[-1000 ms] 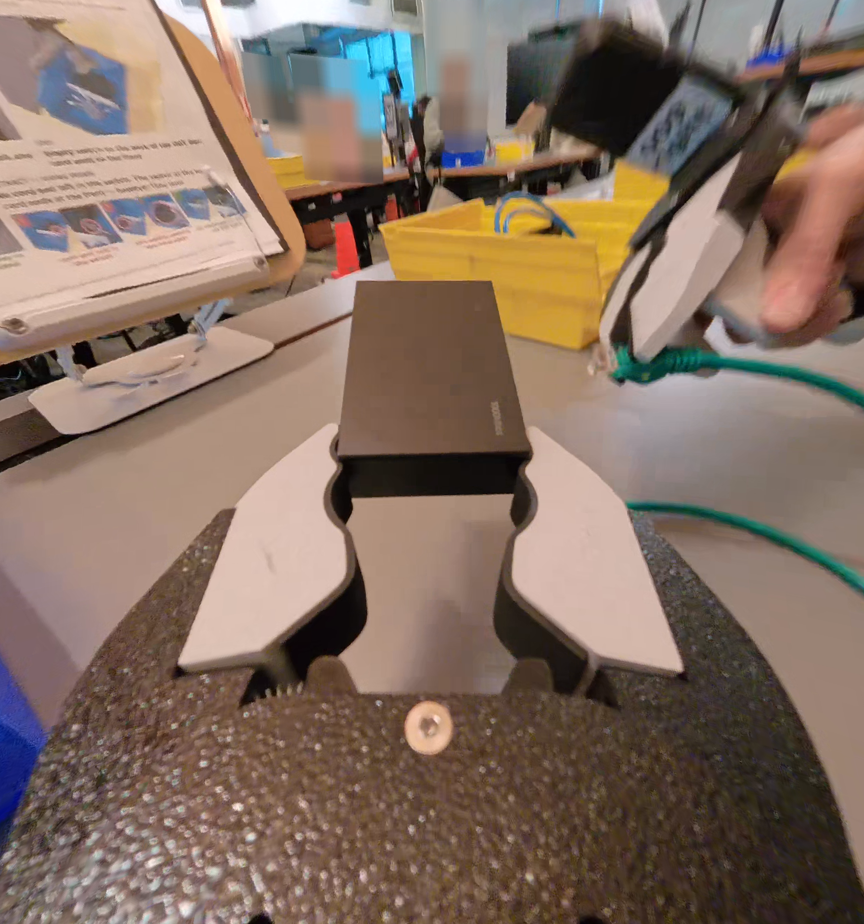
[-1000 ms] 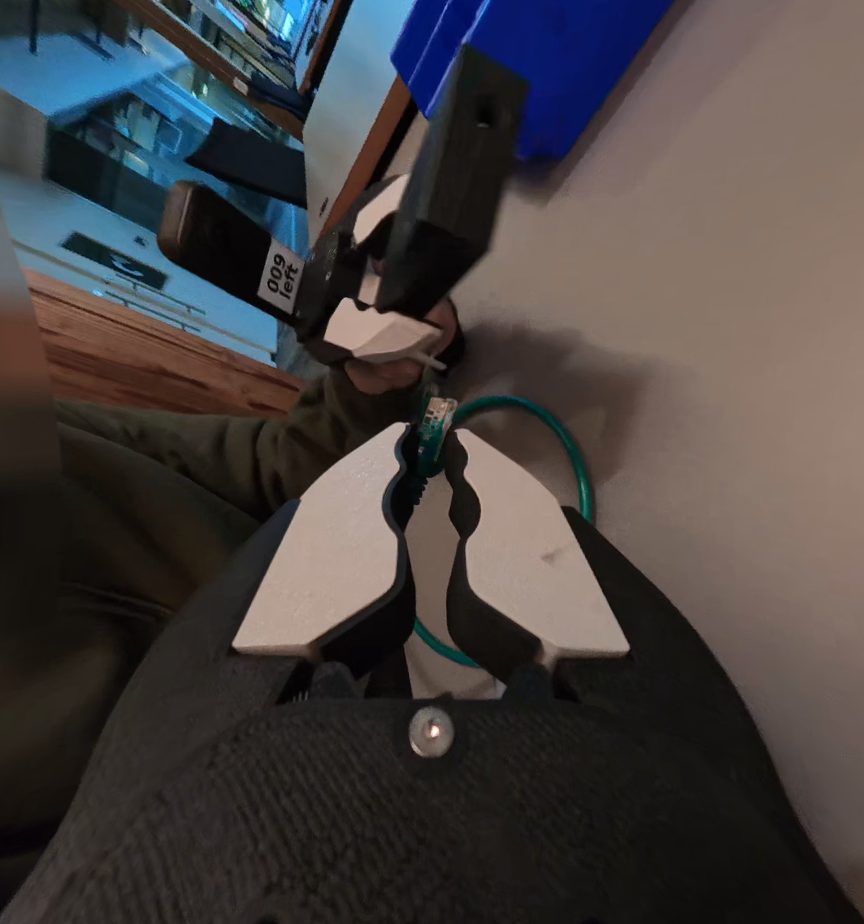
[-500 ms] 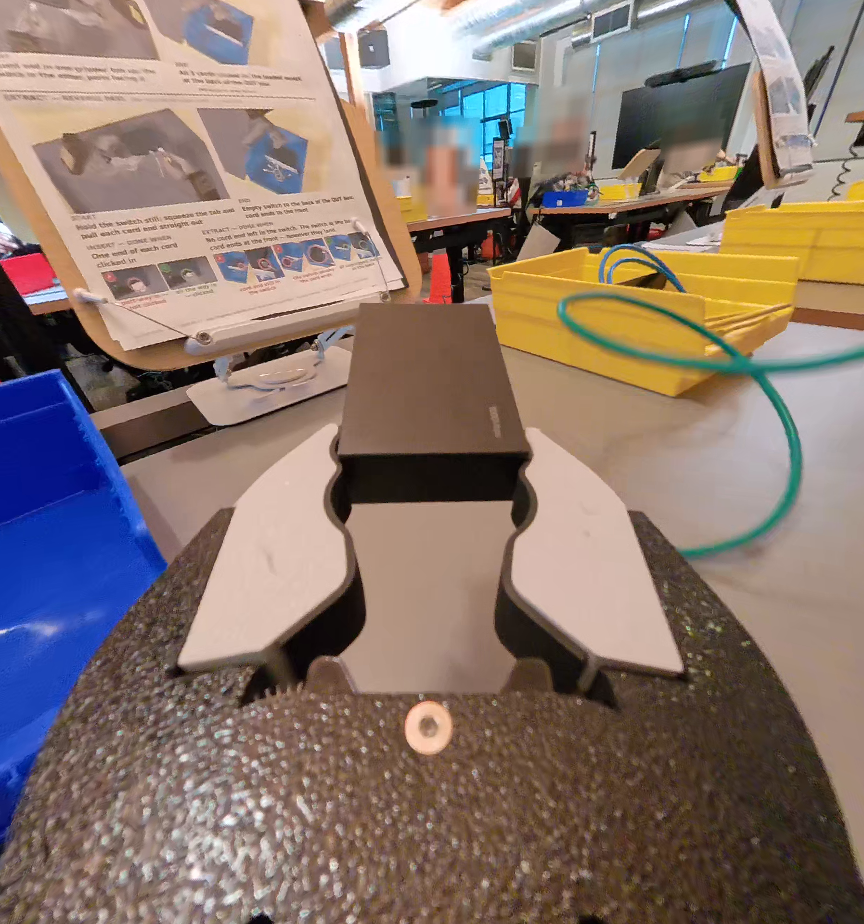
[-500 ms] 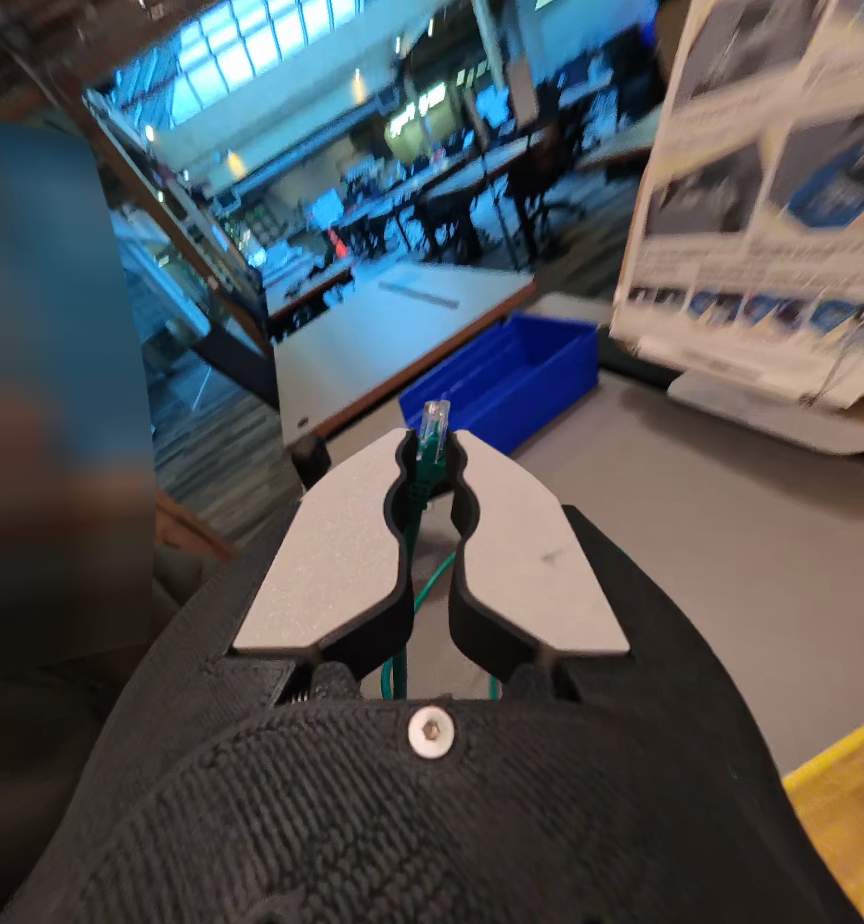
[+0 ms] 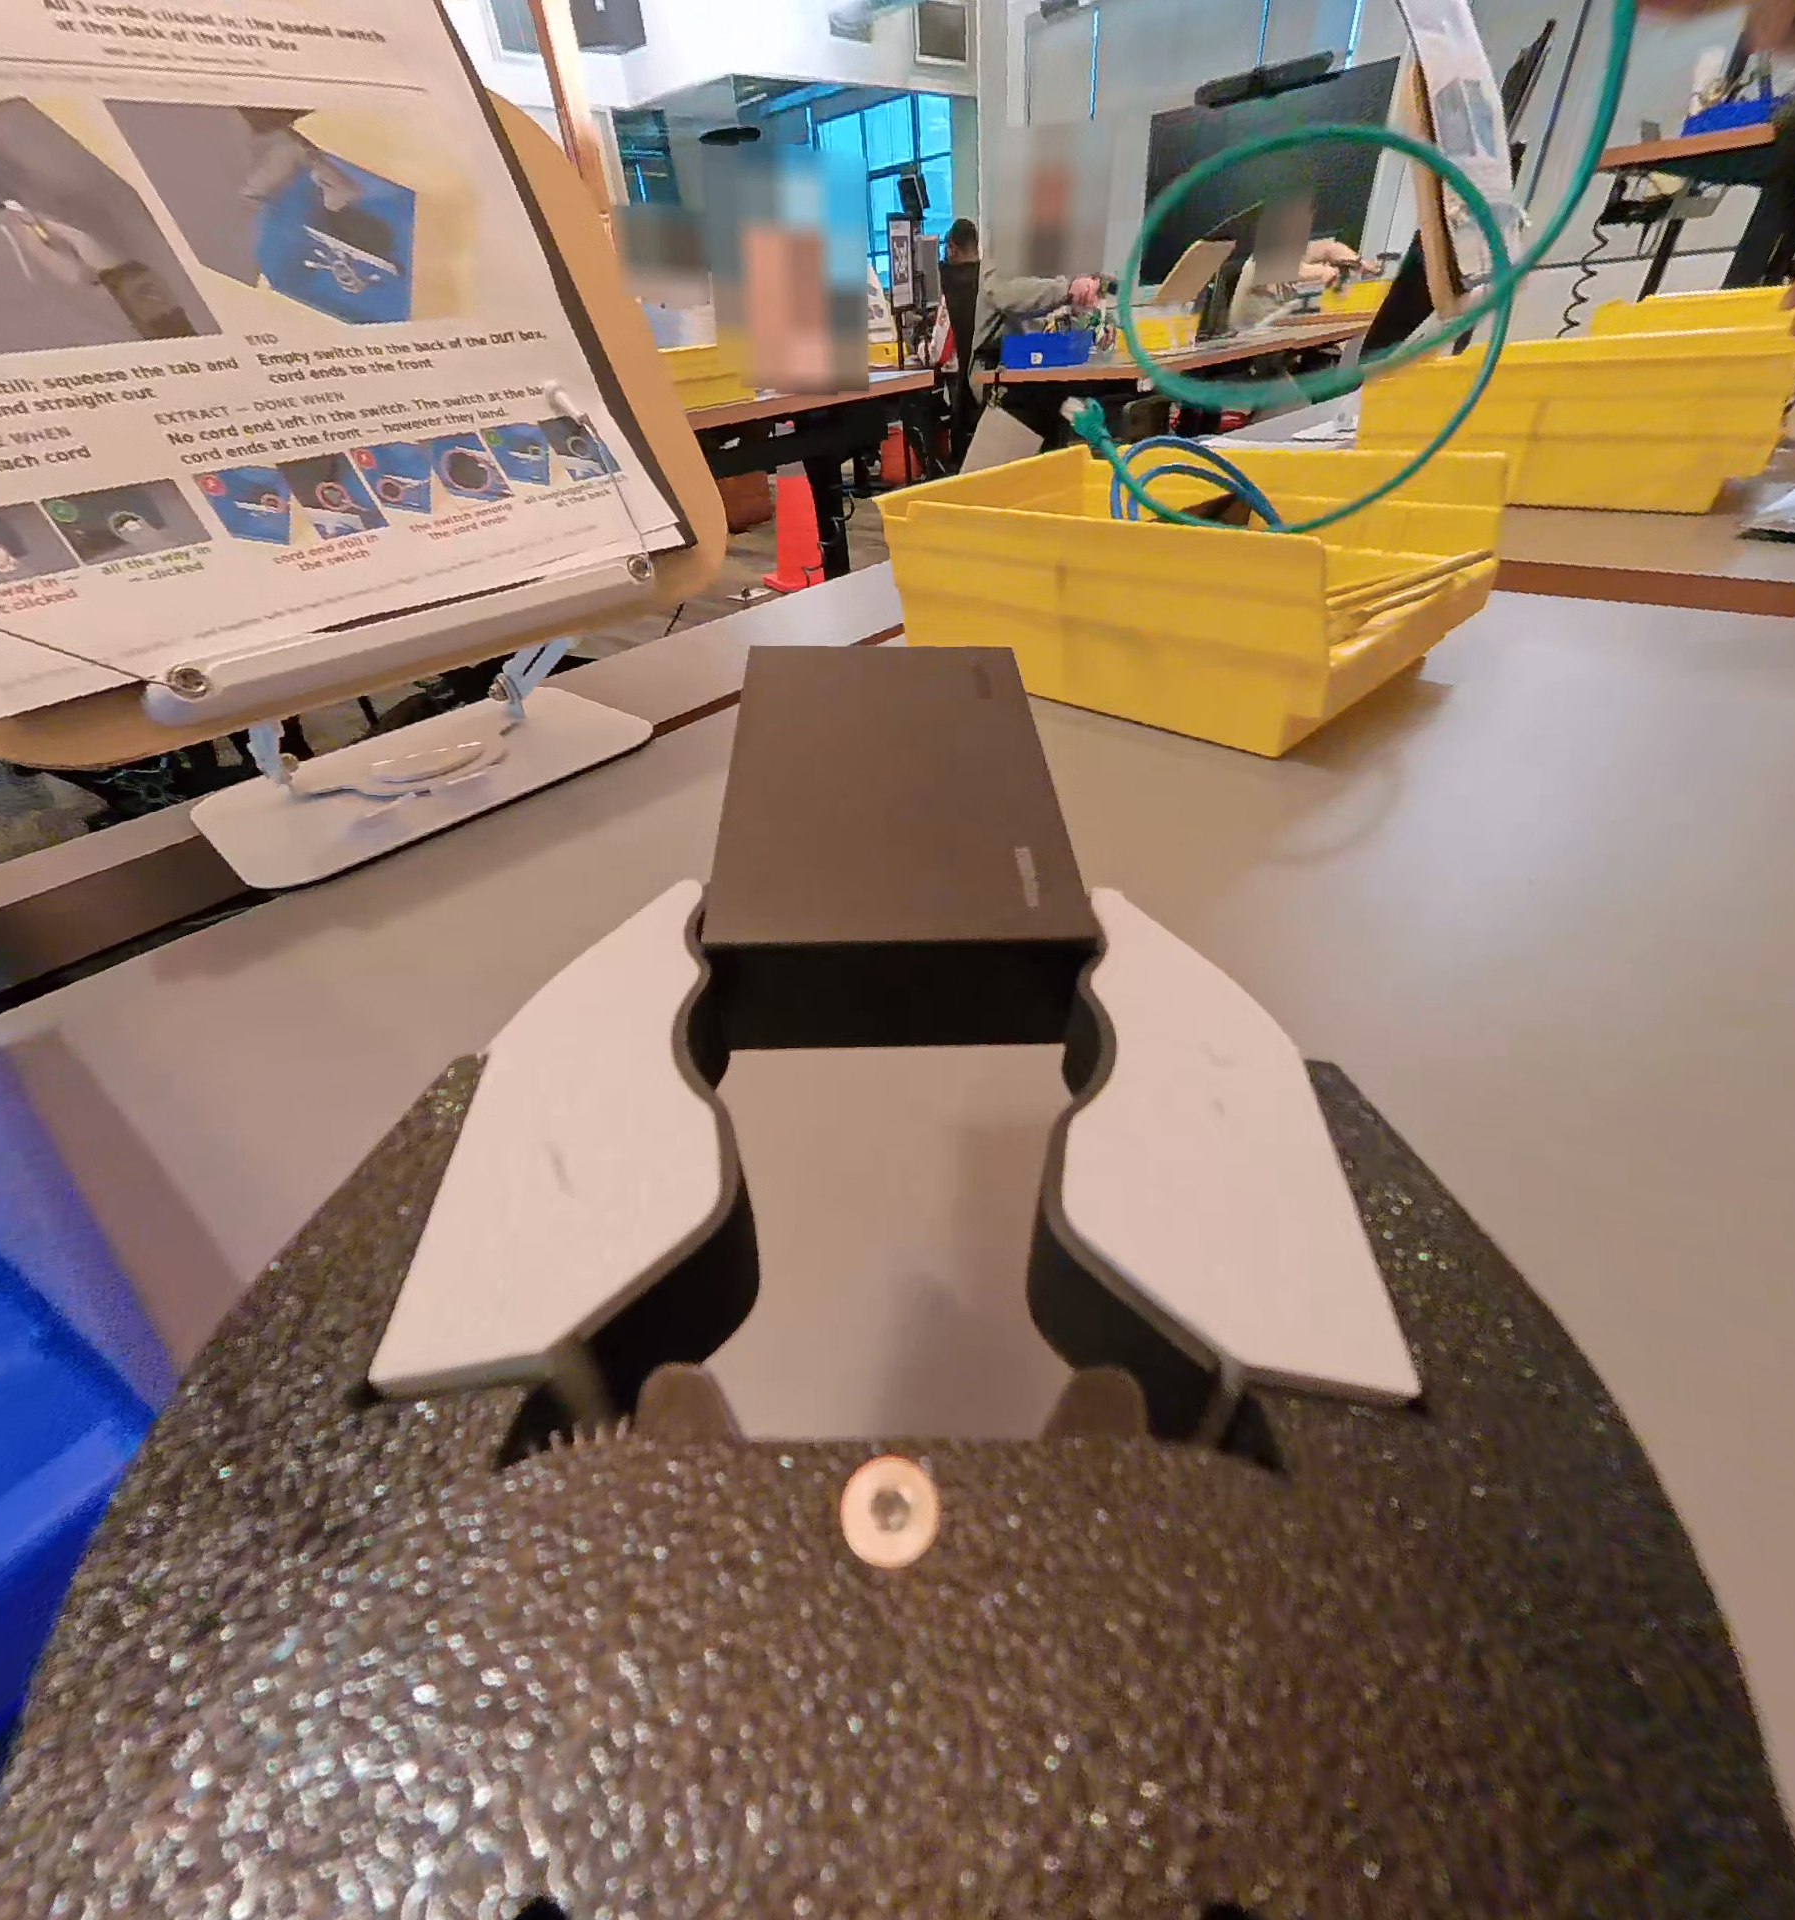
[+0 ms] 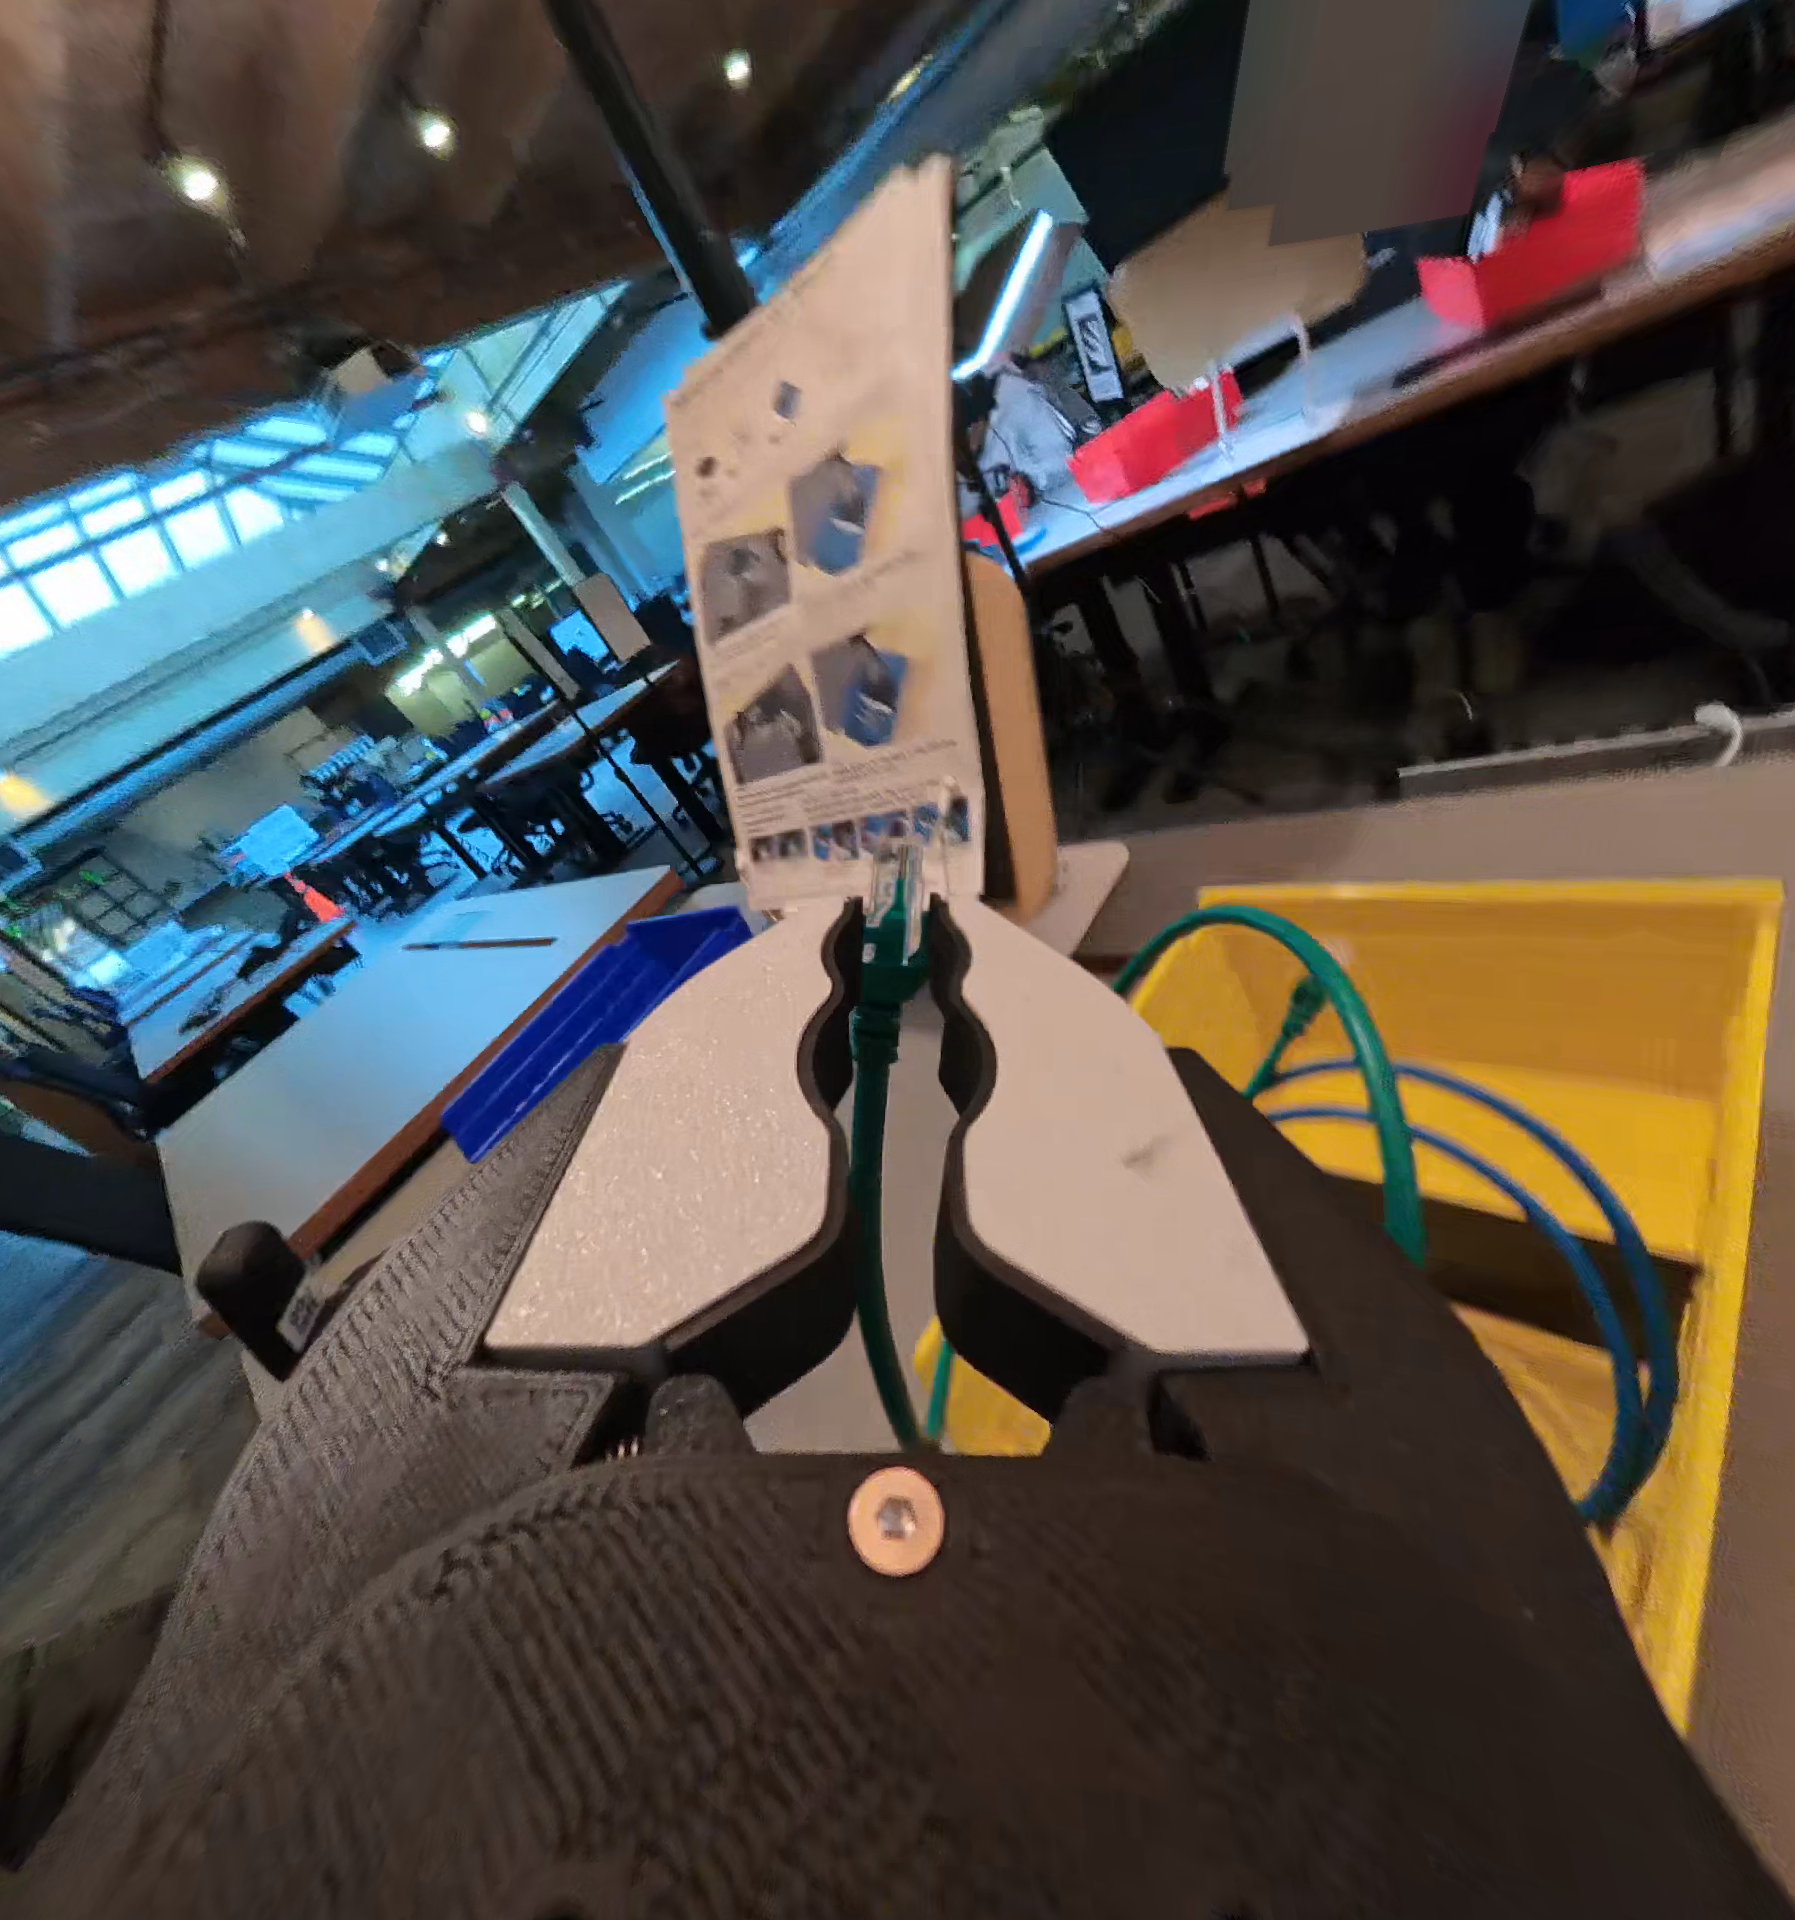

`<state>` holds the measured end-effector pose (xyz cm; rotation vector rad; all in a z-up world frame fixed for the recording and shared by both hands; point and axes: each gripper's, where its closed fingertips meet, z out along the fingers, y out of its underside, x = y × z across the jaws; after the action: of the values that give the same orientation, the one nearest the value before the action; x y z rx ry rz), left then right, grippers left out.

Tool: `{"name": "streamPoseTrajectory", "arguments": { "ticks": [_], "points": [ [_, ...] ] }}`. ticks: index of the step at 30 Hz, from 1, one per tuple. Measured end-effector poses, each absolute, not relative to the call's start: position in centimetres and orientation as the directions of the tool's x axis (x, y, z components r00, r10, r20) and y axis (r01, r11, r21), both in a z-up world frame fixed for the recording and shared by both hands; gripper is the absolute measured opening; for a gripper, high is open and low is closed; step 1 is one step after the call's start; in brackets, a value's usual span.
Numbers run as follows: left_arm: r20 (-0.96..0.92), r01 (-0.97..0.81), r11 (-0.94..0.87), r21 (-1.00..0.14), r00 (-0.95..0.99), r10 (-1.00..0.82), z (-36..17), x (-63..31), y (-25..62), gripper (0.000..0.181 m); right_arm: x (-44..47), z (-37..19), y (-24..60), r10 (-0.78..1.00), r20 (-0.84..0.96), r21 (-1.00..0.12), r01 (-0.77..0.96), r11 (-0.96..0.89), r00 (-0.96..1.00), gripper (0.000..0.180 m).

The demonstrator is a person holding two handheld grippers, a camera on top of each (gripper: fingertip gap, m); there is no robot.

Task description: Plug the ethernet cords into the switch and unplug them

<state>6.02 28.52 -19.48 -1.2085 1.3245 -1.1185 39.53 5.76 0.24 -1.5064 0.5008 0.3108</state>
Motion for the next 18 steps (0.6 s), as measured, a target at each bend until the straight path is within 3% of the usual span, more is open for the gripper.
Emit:
{"name": "streamPoseTrajectory", "arguments": {
  "ticks": [4,9,13,15,18],
  "points": [
    [-0.078,-0.097,0.080,-0.992,-0.031,-0.997,-19.8,6.2,28.2,0.063,40.9,-8.4,5.0,-0.234,-0.555,-0.817,-0.576,-0.031,0.799,0.013],
    [-0.082,-0.096,0.085,-0.992,-0.034,-0.996,-19.8,6.3,28.0,0.063,42.4,-13.8,4.7,-0.369,-0.555,-0.784,-0.617,-0.069,0.745,0.013],
    [-0.068,-0.093,0.072,-0.993,-0.041,-0.997,-19.9,6.4,27.9,0.063,43.6,-17.7,4.2,-0.522,-0.342,-0.786,-0.543,-0.297,0.781,0.024],
    [-0.066,-0.096,0.071,-0.993,-0.048,-0.997,-20.0,6.4,27.8,0.063,44.4,-19.5,3.1,-0.592,-0.155,-0.733,-0.494,-0.468,0.791,0.033],
    [-0.071,-0.099,0.075,-0.992,-0.051,-0.996,-20.0,6.4,27.7,0.063,45.9,-18.2,2.6,-0.607,0.101,-0.730,-0.356,-0.583,0.788,0.065]
  ]
}}
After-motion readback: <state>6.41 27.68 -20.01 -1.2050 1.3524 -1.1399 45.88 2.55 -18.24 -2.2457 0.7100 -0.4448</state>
